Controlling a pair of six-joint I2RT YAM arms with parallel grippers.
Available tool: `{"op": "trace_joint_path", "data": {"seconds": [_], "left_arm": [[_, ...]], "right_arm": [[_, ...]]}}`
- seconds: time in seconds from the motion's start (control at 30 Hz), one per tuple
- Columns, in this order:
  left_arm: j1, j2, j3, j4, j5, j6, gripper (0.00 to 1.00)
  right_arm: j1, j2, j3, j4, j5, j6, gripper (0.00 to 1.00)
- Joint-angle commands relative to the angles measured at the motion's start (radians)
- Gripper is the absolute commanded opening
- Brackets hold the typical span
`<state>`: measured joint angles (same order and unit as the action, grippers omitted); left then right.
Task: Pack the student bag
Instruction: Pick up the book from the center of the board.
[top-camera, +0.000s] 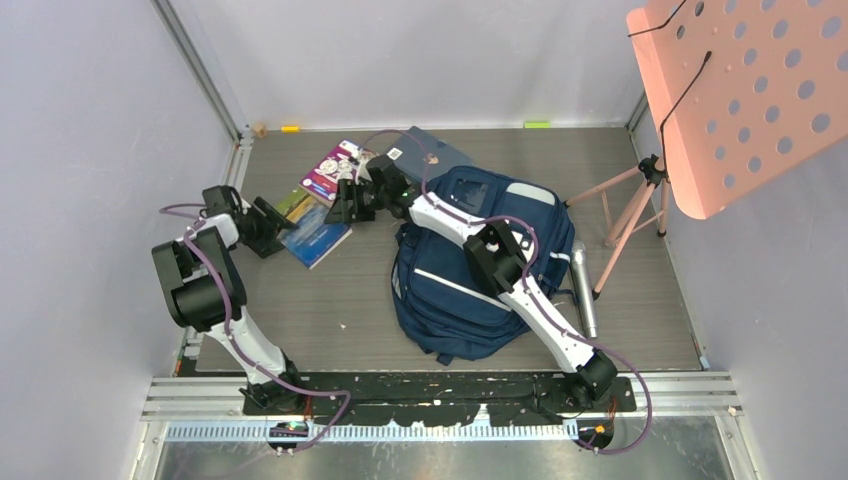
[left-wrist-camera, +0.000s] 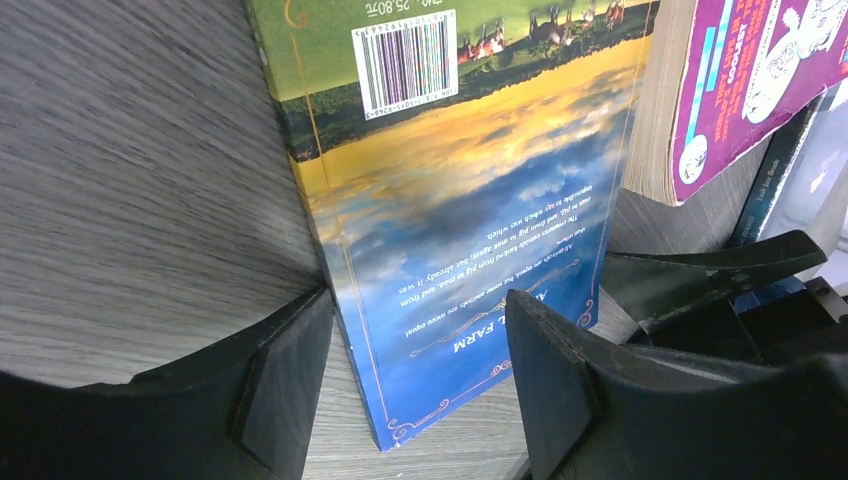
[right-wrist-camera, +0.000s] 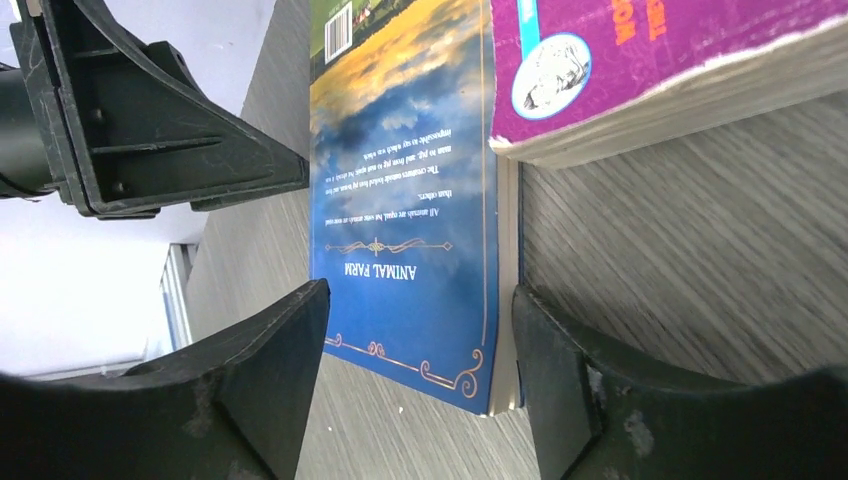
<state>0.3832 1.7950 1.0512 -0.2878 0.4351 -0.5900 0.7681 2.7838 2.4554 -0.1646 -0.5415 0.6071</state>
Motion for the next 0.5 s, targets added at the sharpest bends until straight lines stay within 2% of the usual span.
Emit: {"op": "trace_joint_path", "data": {"seconds": [0.0,0.1,0.27,0.33,0.47], "left_arm": [[-0.029,0.007,-0.069,0.026,0.025,0.012,0.66],[-0.038,-0.025,-0.122,0.057,0.032,-0.004,0.66],[-0.039,-0.068,-0.189,0.090,0.031,-0.016,0.66],[-0.039,-0.077,-0.203,0.096,0.040,-0.022,0.66],[-0.043,-0.100,-0.240,0.133,0.062,-0.050,0.64]], "right_arm": [[0.061,0.042,-0.025,-0.022,-0.172,0.128,0.68],[0.078,-0.006,-0.140,0.094,-0.171,0.214,0.63],[0.096,-0.069,-0.182,0.096,-0.106,0.225,0.48],[0.098,-0.074,-0.181,0.107,-0.108,0.244,0.45],[0.117,-0.080,-0.167,0.114,-0.117,0.275,0.46]]}}
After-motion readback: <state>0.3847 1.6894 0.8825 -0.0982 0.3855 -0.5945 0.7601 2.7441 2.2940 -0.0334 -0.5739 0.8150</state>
